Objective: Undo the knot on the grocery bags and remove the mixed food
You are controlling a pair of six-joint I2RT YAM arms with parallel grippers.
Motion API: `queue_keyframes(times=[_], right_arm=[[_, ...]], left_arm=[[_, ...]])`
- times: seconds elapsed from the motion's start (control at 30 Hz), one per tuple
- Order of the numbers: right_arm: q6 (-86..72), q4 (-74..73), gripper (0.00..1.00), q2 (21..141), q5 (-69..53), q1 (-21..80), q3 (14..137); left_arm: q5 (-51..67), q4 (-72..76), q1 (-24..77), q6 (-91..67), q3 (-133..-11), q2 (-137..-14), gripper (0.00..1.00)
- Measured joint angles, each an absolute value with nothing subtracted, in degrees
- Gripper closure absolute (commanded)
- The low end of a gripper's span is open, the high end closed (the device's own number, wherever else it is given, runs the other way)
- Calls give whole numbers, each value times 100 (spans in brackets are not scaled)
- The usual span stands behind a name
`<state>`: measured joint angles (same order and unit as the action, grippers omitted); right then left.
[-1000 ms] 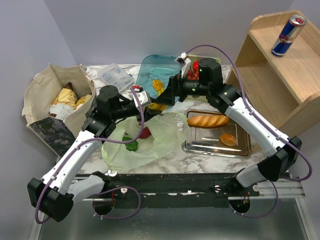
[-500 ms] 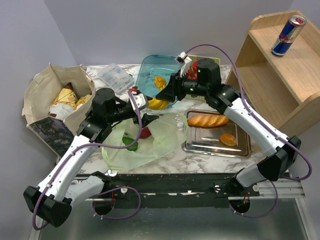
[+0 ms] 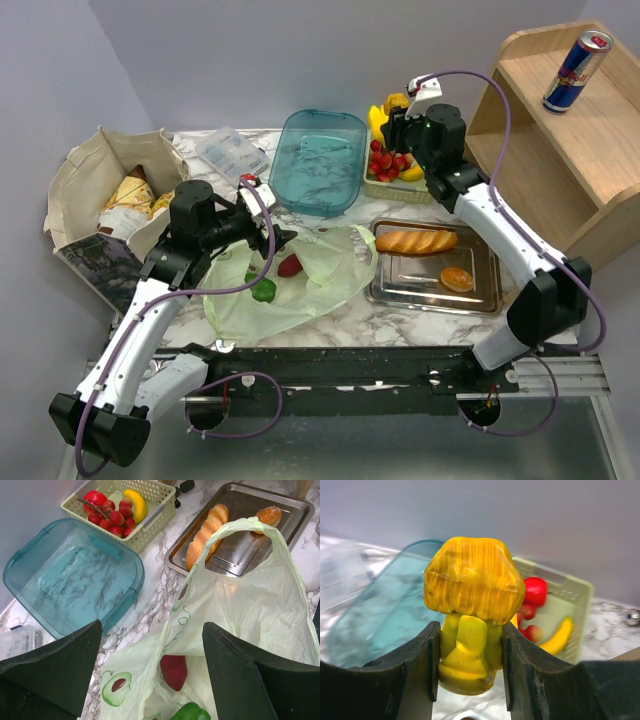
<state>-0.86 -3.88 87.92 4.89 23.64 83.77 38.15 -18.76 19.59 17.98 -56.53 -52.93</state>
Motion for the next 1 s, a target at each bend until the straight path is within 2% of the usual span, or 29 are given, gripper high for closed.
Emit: queue_keyframes(times=[0.13, 0.47, 0.53, 0.6, 0.63, 0.73, 1.0], right_arm=[[447, 572, 99, 9535, 1264, 2307, 8337], [1273, 1708, 99, 11483, 1629, 1584, 8718], [1409, 1756, 87, 11714, 1649, 1472, 8807], [1544, 1798, 57, 11907, 1649, 1404, 8925], [1610, 1789, 38, 11977, 1647, 1389, 8982], [1699, 1686, 2, 12086, 1601, 1391, 9118], [1518, 519, 0, 11734, 864, 1393, 9489]], left_arm=[[3806, -1986, 1957, 1833, -5649, -5295, 17], [3704, -2349, 1957, 1992, -5640, -5312, 17], [3691, -2405, 1957, 2040, -5612, -5275, 17], [3686, -2521, 1957, 2104, -5568, -5234, 17], [3686, -2593, 1957, 2145, -5559, -5227, 17], [3691, -2797, 1957, 2322, -5553, -5240, 17], [3813, -3347, 2158, 3271, -5417, -5269, 24]])
